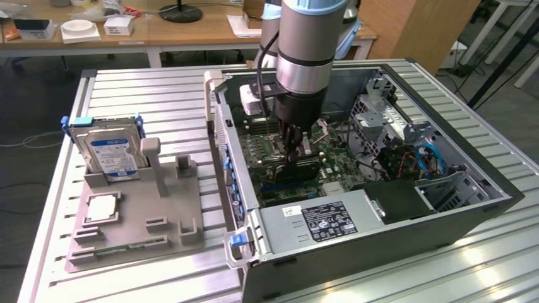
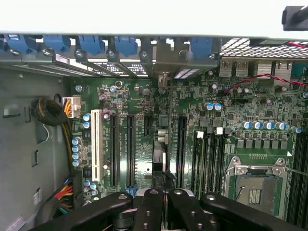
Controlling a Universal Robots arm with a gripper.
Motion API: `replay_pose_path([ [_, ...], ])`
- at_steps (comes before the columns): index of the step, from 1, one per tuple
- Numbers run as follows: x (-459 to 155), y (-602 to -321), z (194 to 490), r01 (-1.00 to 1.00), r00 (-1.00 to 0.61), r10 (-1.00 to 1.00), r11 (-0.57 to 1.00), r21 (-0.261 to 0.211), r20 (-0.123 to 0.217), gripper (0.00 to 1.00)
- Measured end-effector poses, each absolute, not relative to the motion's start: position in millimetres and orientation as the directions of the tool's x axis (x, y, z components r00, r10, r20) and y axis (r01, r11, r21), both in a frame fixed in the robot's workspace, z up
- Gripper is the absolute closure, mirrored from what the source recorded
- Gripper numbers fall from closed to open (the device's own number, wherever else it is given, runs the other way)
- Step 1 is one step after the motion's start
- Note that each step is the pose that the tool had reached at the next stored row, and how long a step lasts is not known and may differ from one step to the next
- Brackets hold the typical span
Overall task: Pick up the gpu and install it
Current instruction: 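Press down on the gpu until it lock into place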
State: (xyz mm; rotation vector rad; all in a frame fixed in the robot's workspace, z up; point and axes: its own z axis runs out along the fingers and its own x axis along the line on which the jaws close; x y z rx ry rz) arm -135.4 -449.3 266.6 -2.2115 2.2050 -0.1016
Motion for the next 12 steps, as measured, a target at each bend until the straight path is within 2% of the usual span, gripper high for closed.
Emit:
replay_pose_path([
  [12, -135.4, -449.3, 263.9, -0.998, 0.002, -0.999, -0.004, -0.058, 0.034, 0.89],
])
